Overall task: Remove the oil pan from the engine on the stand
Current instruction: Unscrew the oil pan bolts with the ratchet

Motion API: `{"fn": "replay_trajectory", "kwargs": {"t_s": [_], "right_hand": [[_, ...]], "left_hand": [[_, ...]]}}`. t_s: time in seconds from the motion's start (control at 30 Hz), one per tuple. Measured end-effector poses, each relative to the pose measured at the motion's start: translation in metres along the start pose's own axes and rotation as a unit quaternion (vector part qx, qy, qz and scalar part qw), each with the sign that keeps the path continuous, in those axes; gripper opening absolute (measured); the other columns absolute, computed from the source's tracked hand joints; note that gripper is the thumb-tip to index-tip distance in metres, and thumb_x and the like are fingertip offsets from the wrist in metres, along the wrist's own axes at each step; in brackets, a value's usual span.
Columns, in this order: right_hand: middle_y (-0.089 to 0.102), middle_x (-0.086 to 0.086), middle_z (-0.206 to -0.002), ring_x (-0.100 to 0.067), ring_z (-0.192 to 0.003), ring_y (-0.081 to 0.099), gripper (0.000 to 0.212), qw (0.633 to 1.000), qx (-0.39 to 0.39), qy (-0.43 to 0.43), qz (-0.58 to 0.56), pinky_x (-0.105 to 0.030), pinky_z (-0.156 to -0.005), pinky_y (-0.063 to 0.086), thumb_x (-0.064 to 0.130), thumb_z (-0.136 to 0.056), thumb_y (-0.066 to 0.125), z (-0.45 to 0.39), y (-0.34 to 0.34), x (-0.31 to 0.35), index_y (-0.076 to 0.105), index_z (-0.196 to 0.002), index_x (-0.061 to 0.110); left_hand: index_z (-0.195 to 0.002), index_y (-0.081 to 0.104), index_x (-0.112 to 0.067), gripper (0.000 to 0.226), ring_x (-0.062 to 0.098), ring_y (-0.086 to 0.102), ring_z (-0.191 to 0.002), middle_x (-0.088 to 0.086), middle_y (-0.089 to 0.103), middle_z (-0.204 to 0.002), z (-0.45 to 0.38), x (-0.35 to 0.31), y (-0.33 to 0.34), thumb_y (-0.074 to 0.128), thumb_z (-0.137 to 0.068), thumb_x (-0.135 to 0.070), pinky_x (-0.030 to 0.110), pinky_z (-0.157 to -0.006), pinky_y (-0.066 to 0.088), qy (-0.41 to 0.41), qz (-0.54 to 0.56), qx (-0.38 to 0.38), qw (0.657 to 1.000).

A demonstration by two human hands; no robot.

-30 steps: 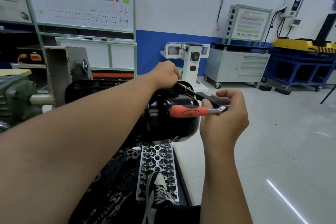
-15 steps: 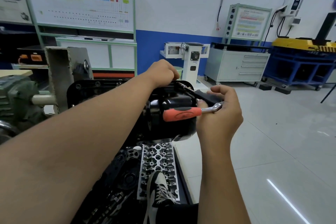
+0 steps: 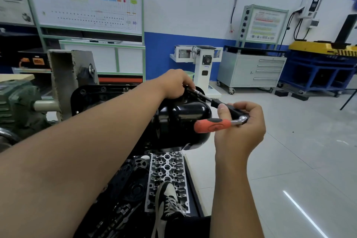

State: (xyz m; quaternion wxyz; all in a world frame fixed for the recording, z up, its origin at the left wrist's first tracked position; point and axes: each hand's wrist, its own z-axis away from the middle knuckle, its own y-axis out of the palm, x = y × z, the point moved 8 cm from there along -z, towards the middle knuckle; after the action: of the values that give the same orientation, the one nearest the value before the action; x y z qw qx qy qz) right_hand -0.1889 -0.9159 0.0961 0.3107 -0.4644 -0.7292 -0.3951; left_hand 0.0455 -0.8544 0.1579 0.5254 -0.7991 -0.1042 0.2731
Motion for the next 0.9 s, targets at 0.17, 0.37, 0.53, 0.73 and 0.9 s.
{"fn": "replay_trajectory", "kwargs": {"t_s": [0.17,0.37,0.53,0.73,0.9], "right_hand": [[0.072,0.001,-0.086,-0.018,-0.079,0.072,0.038,0.996,-0.034,0.055,-0.063,-0.04,-0.08,0.061,0.0,-0.08,0.083,-0.004,-0.017,-0.016,0.058,-0.083,0.029],[0.073,-0.02,-0.094,-0.045,-0.079,0.066,0.029,0.979,-0.067,0.122,-0.147,-0.063,-0.083,0.057,0.003,-0.077,0.082,-0.003,-0.026,-0.031,0.06,-0.084,0.02],[0.07,-0.015,-0.09,-0.034,-0.08,0.064,0.029,0.971,-0.066,0.152,-0.174,-0.064,-0.086,0.057,-0.003,-0.079,0.081,-0.003,-0.025,-0.036,0.06,-0.086,0.016],[0.063,0.004,-0.067,-0.019,-0.049,0.053,0.028,0.951,-0.065,0.218,-0.211,-0.031,-0.054,0.051,-0.007,-0.084,0.077,-0.002,-0.024,-0.046,0.055,-0.085,0.011],[0.055,-0.014,-0.097,-0.016,-0.05,0.053,0.03,0.926,-0.055,0.289,-0.236,-0.028,-0.052,0.05,-0.007,-0.087,0.074,0.006,-0.018,-0.053,0.051,-0.084,0.011]], "left_hand": [[-0.119,0.077,-0.031,0.041,0.021,0.058,-0.108,-0.004,0.062,-0.108,-0.005,0.0,0.003,0.055,-0.099,-0.003,0.033,-0.093,0.048,0.031,-0.061,0.008,0.998],[-0.104,0.074,-0.041,0.025,0.022,0.063,-0.102,-0.008,0.062,-0.11,-0.011,-0.003,0.001,0.065,-0.097,-0.019,0.043,-0.083,0.057,0.053,-0.142,0.008,0.988],[-0.101,0.069,-0.044,0.018,0.02,0.062,-0.1,-0.012,0.058,-0.105,-0.01,-0.005,-0.001,0.066,-0.097,-0.027,0.035,-0.071,0.049,0.067,-0.164,-0.007,0.984],[-0.112,0.074,-0.045,0.031,0.02,0.06,-0.113,-0.01,0.063,-0.124,-0.005,-0.006,0.003,0.058,-0.102,-0.02,0.047,-0.094,0.053,0.094,-0.161,0.054,0.981],[-0.117,0.071,-0.043,0.035,0.024,0.062,-0.11,-0.007,0.066,-0.121,-0.003,-0.014,0.0,0.055,-0.101,-0.015,0.043,-0.08,0.055,0.132,-0.264,0.027,0.955]]}}
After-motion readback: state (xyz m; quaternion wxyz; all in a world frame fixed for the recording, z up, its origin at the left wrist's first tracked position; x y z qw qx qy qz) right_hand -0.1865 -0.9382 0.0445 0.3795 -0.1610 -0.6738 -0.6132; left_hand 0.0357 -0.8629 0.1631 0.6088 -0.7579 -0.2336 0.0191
